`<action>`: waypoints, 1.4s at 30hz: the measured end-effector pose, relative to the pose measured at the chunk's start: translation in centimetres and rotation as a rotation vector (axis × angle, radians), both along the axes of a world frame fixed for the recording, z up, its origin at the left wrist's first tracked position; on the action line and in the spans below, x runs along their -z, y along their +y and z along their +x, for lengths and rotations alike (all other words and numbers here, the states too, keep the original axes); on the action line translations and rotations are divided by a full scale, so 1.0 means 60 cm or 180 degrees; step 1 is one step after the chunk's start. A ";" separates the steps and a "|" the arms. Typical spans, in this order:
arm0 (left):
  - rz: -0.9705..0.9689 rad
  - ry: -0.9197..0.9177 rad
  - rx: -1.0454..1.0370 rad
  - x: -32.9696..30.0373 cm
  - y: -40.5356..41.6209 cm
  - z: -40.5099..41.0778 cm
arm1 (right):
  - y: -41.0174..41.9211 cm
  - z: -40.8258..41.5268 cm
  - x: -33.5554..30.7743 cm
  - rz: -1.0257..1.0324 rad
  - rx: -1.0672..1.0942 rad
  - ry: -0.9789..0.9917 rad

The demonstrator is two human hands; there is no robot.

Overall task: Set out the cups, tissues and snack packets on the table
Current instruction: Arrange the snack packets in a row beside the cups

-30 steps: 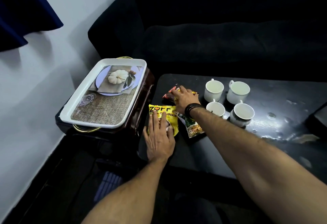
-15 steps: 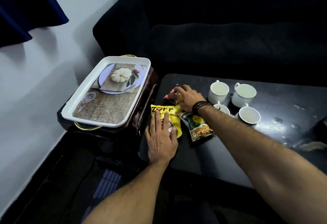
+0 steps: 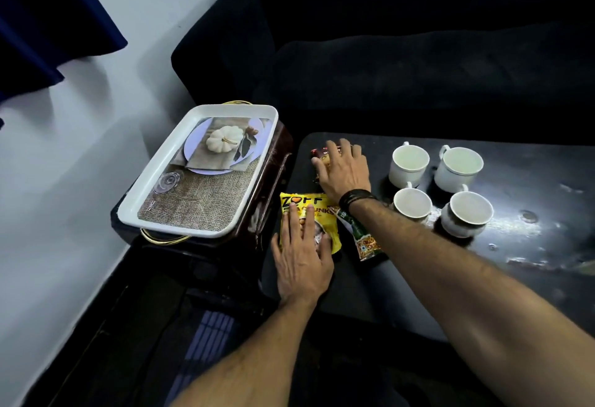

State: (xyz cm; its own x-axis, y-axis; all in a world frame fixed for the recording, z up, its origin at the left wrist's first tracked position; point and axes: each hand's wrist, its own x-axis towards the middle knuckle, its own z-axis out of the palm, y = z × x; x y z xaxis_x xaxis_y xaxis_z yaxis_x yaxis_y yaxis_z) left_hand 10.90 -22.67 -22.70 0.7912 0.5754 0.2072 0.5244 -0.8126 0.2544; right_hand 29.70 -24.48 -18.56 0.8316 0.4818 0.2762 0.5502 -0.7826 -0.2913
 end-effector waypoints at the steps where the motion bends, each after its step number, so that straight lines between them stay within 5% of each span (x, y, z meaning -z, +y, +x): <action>1: 0.0008 -0.0007 0.0006 0.001 -0.001 0.000 | -0.002 -0.005 0.005 -0.0060 -0.0054 0.0039; 5: -0.0006 0.0004 0.0002 0.003 0.000 0.001 | 0.006 -0.017 0.018 -0.0399 -0.0294 0.0702; 14: -0.0041 -0.0010 -0.0034 0.005 0.002 0.002 | 0.030 -0.017 0.014 -0.0726 -0.0603 0.0916; 21: -0.0140 0.0005 -0.0037 -0.001 0.001 0.001 | -0.049 -0.050 -0.050 -0.0430 -0.0159 0.0107; 28: -0.0092 0.0115 -0.0114 -0.012 -0.005 -0.003 | -0.145 -0.132 -0.061 -0.1359 -0.0235 0.1071; 37: -0.0076 0.0093 -0.0178 -0.011 -0.005 -0.004 | -0.112 -0.115 -0.069 0.0047 0.0444 0.0588; 42: -0.0047 0.0111 -0.0185 -0.014 -0.008 -0.005 | -0.050 -0.028 -0.089 -0.0559 0.0818 0.0892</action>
State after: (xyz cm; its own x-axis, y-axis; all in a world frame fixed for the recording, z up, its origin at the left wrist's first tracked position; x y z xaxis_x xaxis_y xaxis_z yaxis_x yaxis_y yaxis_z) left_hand 10.61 -23.15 -21.86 0.7628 0.6235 0.1714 0.5794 -0.7768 0.2468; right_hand 28.01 -27.48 -13.21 0.9622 0.2683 -0.0457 0.2488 -0.9353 -0.2516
